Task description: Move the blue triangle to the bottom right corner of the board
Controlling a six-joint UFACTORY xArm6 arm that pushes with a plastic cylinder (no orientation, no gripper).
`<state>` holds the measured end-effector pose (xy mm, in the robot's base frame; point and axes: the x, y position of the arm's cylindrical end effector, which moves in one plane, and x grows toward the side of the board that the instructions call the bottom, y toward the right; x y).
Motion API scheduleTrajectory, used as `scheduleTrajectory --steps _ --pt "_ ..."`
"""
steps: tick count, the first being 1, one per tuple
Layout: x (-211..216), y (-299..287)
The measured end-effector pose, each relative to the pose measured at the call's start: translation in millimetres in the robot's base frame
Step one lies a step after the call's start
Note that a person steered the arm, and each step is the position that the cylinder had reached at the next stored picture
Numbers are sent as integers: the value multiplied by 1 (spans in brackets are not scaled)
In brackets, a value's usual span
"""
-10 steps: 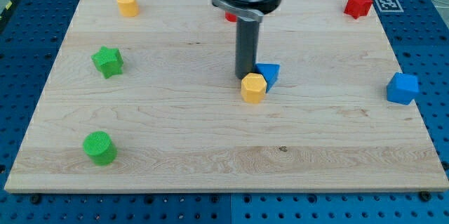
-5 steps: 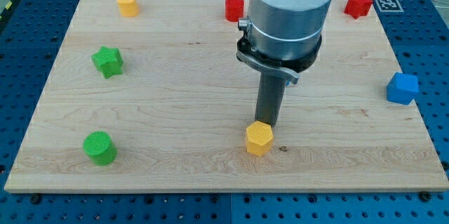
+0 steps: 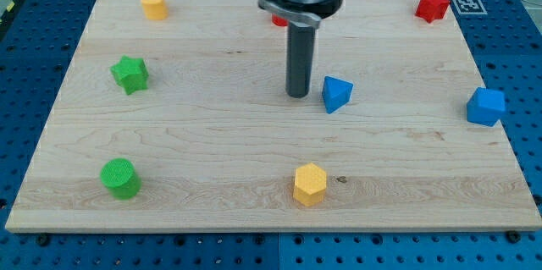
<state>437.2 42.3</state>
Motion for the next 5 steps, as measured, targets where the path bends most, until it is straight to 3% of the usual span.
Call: scheduleTrajectory --steps 1,3,5 --pt "4 48" --pt "68 127" --pt "77 172"
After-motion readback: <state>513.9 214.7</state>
